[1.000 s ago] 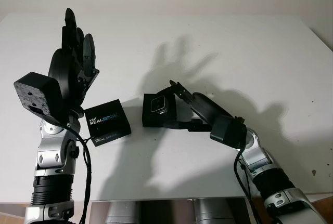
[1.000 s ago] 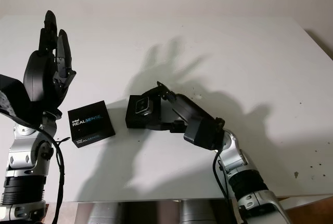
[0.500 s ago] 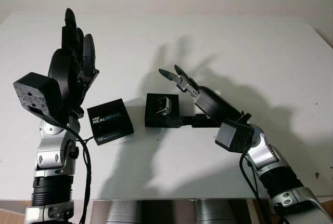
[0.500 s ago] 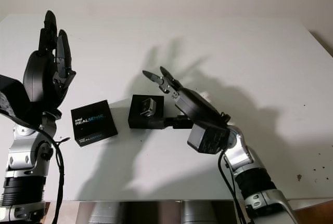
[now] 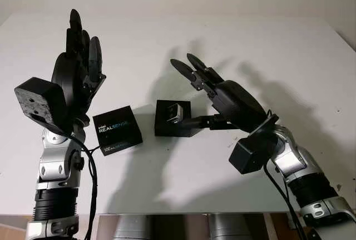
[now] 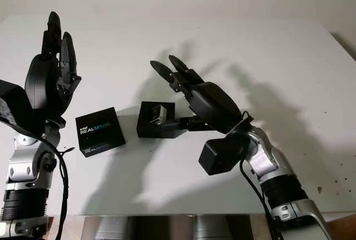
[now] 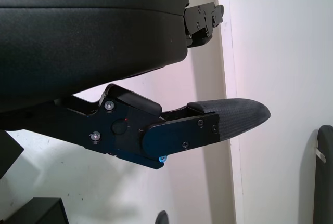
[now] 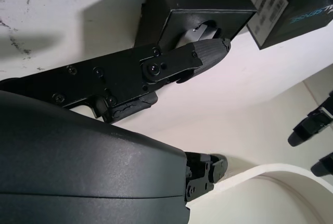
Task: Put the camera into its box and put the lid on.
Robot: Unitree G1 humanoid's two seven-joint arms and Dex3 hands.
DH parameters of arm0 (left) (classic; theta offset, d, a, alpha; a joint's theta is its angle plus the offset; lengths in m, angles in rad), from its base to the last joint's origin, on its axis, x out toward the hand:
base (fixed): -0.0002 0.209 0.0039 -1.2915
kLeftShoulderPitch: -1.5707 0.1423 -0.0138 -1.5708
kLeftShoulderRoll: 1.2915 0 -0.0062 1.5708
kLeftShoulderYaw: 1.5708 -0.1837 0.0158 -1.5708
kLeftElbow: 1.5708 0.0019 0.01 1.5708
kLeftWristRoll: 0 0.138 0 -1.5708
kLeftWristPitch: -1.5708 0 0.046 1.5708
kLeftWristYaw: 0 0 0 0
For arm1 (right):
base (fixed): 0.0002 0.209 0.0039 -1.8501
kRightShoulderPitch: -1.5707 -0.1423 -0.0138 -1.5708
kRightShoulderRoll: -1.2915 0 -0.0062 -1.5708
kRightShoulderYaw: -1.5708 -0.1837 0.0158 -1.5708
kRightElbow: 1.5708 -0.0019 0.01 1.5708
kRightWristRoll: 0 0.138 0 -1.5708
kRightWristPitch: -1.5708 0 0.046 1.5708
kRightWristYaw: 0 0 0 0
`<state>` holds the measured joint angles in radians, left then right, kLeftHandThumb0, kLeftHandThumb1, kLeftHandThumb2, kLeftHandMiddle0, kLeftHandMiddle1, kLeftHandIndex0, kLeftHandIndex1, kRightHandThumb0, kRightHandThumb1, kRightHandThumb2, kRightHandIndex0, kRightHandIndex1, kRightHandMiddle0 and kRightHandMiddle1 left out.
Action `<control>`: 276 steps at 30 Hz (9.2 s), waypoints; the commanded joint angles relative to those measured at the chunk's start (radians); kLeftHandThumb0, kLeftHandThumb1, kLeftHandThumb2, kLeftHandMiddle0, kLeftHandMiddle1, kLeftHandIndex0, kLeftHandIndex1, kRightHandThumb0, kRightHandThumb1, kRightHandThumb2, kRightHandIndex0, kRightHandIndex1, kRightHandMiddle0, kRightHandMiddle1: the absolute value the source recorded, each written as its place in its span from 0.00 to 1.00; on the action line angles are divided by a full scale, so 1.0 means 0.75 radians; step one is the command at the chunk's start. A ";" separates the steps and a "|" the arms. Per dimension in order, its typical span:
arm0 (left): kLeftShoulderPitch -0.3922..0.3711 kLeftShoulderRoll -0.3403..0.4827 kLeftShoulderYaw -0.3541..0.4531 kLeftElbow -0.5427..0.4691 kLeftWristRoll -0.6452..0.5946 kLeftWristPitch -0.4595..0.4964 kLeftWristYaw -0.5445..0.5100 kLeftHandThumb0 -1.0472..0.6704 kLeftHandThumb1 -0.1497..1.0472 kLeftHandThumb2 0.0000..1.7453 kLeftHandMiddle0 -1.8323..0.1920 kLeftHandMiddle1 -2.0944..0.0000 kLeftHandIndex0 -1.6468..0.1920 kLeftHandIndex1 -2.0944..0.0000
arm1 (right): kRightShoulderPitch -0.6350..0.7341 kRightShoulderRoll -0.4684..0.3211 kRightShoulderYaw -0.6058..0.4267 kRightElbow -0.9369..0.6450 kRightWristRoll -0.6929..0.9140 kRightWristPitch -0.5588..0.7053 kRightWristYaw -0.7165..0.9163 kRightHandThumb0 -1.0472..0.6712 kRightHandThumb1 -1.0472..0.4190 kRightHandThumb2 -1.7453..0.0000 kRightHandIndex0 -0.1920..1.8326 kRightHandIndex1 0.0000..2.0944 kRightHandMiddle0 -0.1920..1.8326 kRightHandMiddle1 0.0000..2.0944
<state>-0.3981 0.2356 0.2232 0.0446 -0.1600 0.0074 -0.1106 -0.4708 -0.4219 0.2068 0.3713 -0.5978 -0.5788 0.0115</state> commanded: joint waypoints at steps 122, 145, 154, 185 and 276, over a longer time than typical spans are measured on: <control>-0.006 -0.016 -0.022 -0.039 -0.002 -0.009 0.037 0.19 1.00 0.34 1.00 1.00 1.00 1.00 | -0.100 -0.012 0.344 -0.380 -0.650 0.673 0.193 0.21 0.03 0.97 0.33 0.04 0.19 0.72; -0.006 -0.017 -0.021 -0.034 -0.001 -0.026 0.038 0.19 1.00 0.33 1.00 1.00 1.00 1.00 | -0.087 -0.016 0.334 -0.335 -0.482 0.560 0.123 0.39 0.03 0.97 0.41 0.08 0.26 0.74; -0.003 -0.015 -0.022 -0.032 0.007 -0.039 0.043 0.19 1.00 0.34 1.00 1.00 1.00 1.00 | -0.073 -0.015 0.314 -0.342 -0.449 0.496 0.042 0.38 0.03 0.97 0.41 0.11 0.27 0.70; 0.006 -0.003 -0.020 -0.038 0.010 -0.025 0.039 0.18 1.00 0.33 1.00 1.00 1.00 1.00 | -0.145 0.011 0.207 -0.175 -0.316 0.498 -0.097 0.38 0.03 0.97 0.37 0.06 0.29 0.66; 0.013 0.013 -0.004 -0.073 0.004 0.026 0.009 0.18 1.00 0.33 1.00 1.00 1.00 1.00 | -0.056 0.228 -0.058 0.047 0.569 0.713 0.451 0.33 0.03 0.97 0.24 0.02 0.25 0.81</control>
<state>-0.3972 0.2352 0.2173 0.0095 -0.1596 0.0281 -0.1009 -0.5151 -0.2412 0.1593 0.3997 -0.1656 -0.0280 0.3542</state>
